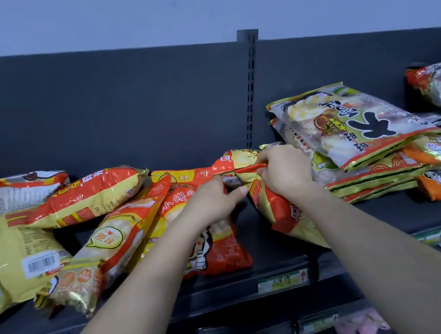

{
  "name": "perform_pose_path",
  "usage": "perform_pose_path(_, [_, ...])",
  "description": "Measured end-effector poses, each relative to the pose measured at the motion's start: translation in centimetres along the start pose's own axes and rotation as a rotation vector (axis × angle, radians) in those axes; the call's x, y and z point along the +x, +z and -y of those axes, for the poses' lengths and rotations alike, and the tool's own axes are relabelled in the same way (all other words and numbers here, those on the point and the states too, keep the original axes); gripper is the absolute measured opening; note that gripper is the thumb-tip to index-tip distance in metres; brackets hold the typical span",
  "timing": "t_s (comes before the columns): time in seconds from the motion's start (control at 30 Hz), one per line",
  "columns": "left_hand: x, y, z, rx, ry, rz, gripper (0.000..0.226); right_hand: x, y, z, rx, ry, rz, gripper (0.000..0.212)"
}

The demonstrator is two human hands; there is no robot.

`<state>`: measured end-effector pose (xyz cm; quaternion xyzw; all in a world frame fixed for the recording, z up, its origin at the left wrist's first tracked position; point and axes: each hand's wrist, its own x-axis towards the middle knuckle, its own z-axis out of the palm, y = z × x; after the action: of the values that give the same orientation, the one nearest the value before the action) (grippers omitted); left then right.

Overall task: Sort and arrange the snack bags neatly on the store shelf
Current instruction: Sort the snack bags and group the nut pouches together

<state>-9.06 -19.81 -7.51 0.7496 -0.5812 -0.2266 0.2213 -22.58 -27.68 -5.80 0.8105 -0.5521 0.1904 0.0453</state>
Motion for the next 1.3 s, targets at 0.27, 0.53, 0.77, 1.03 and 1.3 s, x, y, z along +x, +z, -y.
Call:
perform_pose_path(0.27, [0.0, -0.5, -0.7, -0.868, -0.196, -0.094, 0.067, -0.2, -2.1, 0.2, 0.226, 0.007, -0.089, 0.02])
perform_pose_path(0.53, [0.2, -3.1, -2.5, -1.4, -0.197, -0.142, 0.052, -0.7, -3.2, 0.5, 0.386, -0.229, -0.243, 0.018])
perform_pose_path(0.77, [-1.8, -6.7, -2.0, -1.38, 0.007, -0.479, 0.033, -0.5, -3.6, 3.5, 0.689, -0.355, -0.547, 0.016])
perform_pose_path(1.03, [-7.2, -12.2, 5.3, -1.333, -0.002, -0.878, 0.038, -1.1, -4.0, 11.5, 0.954, -0.448, -0.657, 0.018])
perform_pose_path(1.3, [-12.4, -17.7, 14.7, -1.254, -0.029, -1.024, 0.039, -2.5, -4.0, 23.0, 0.985, -0.647, -0.761, 0.015])
